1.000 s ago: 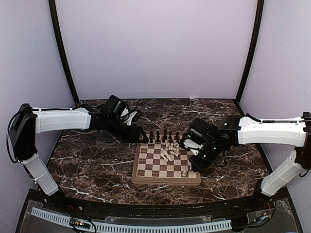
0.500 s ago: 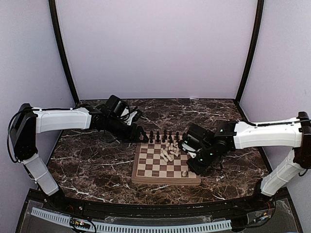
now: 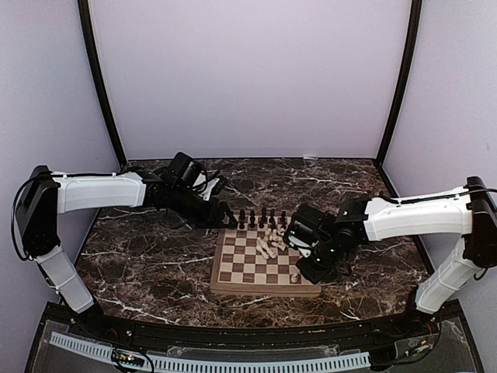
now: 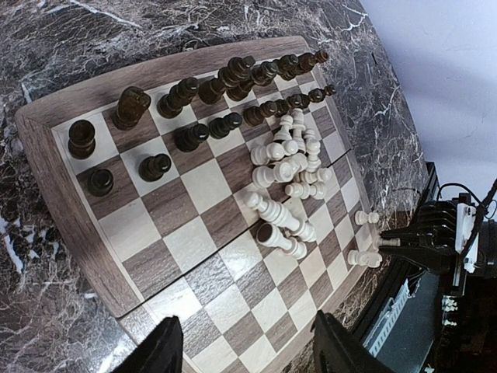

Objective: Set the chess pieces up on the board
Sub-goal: Place the rook at h1, then pick up the chess pile from the chessboard, then pass from the left arm to the right

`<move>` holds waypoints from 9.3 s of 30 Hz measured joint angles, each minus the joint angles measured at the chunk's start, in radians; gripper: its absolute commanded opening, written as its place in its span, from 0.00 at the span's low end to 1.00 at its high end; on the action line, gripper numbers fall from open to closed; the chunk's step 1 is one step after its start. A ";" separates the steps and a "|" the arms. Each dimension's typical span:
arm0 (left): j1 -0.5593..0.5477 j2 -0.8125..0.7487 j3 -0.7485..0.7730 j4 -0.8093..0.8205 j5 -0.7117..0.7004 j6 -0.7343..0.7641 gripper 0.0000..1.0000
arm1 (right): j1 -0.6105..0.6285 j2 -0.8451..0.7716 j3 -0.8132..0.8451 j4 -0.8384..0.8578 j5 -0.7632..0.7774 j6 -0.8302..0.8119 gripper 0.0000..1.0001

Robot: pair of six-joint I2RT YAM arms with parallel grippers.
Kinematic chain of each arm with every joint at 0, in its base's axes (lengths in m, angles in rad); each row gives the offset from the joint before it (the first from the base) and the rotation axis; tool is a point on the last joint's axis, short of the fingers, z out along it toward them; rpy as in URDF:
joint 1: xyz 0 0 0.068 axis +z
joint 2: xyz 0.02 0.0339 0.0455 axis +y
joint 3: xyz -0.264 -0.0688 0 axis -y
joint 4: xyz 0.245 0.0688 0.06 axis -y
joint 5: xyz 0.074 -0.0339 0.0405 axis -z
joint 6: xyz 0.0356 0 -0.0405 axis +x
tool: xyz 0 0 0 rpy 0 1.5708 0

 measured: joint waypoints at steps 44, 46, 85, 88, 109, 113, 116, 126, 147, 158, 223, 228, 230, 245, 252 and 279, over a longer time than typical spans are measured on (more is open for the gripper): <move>0.000 0.000 -0.026 0.024 -0.003 -0.012 0.59 | 0.000 0.052 -0.006 0.015 0.002 -0.025 0.21; 0.000 0.000 -0.026 0.024 -0.003 -0.011 0.60 | 0.000 0.052 -0.006 0.014 0.002 -0.025 0.22; 0.000 0.034 -0.002 0.023 0.002 -0.002 0.59 | -0.023 0.081 0.021 -0.034 -0.019 -0.072 0.31; 0.000 0.034 0.000 0.023 0.002 0.003 0.60 | -0.024 0.044 0.071 -0.070 -0.027 -0.079 0.31; -0.125 0.202 0.336 -0.144 -0.131 0.124 0.53 | -0.186 0.054 0.331 -0.119 0.023 -0.139 0.28; -0.151 0.287 0.423 -0.198 -0.184 0.144 0.56 | -0.232 0.033 0.314 -0.108 0.023 -0.135 0.29; -0.166 0.346 0.482 -0.230 -0.218 0.153 0.57 | -0.254 0.005 0.295 -0.106 0.022 -0.130 0.29; -0.199 0.496 0.658 -0.317 -0.310 0.156 0.50 | -0.263 -0.056 0.217 -0.080 -0.019 -0.096 0.29; -0.204 0.563 0.741 -0.404 -0.326 0.145 0.44 | -0.263 -0.089 0.166 -0.034 -0.035 -0.079 0.29; -0.204 0.568 0.765 -0.425 -0.345 0.127 0.44 | -0.263 -0.090 0.152 -0.021 -0.047 -0.075 0.29; -0.205 0.027 0.168 -0.464 -0.270 0.001 0.08 | -0.264 0.001 0.135 0.069 -0.166 -0.068 0.29; -0.208 -0.064 0.082 -0.415 -0.251 -0.042 0.08 | -0.264 0.012 0.138 0.100 -0.249 -0.079 0.33; -0.209 -0.082 0.079 -0.393 -0.252 -0.063 0.08 | -0.263 0.023 0.152 0.119 -0.301 -0.081 0.36; -0.185 -0.122 0.078 -0.169 -0.204 -0.200 0.09 | -0.298 0.073 0.217 0.510 -0.678 0.142 0.59; -0.170 -0.122 0.078 -0.115 -0.196 -0.214 0.09 | -0.299 0.139 0.221 0.536 -0.774 0.176 0.60; -0.169 -0.121 0.067 -0.114 -0.197 -0.177 0.10 | -0.302 0.150 0.237 0.433 -0.746 0.122 0.08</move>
